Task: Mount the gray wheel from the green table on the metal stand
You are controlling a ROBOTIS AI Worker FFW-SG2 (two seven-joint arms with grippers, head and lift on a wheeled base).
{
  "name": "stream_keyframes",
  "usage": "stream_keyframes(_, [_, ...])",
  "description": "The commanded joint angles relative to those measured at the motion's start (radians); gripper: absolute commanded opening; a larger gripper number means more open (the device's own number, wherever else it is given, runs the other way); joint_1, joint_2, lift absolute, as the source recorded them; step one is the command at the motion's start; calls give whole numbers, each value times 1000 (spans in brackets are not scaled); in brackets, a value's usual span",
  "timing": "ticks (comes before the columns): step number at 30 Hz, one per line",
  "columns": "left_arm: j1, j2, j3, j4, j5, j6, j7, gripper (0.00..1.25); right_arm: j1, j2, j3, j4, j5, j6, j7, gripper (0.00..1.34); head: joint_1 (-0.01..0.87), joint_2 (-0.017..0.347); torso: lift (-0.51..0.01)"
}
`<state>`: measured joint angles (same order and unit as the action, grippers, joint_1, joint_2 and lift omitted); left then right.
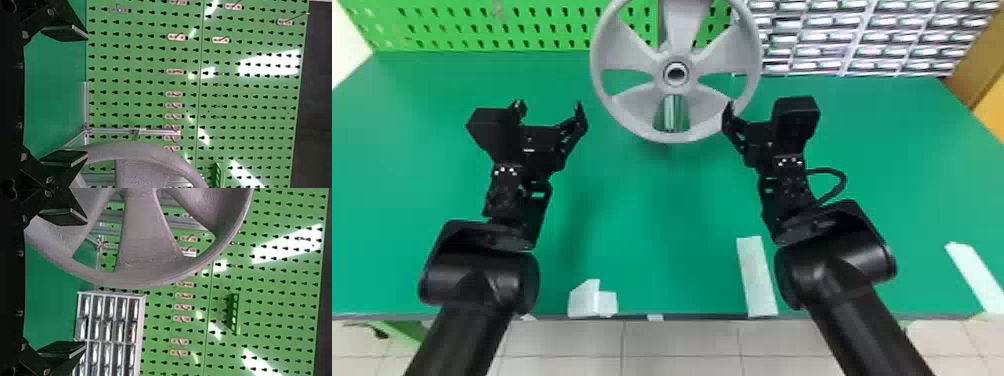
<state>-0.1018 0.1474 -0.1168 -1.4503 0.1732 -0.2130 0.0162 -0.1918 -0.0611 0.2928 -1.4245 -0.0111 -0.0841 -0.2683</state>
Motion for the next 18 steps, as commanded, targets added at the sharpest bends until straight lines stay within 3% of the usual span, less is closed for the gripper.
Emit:
stream_keyframes(1, [31,1,26,-35,-5,18,-13,1028,11,0,-14,-1,-4,-19,32,1155,867,52,-100])
stream_keyframes(11, [76,1,80,-78,-11,37,-75,1026,49,0,-44,-2,-24,-36,113,1154,867,52,-100])
stream_keyframes(18, [103,1,106,-90,-6,43,-102,1025,71,-3,-47,-19,-30,-40,123,1152,867,52,-100])
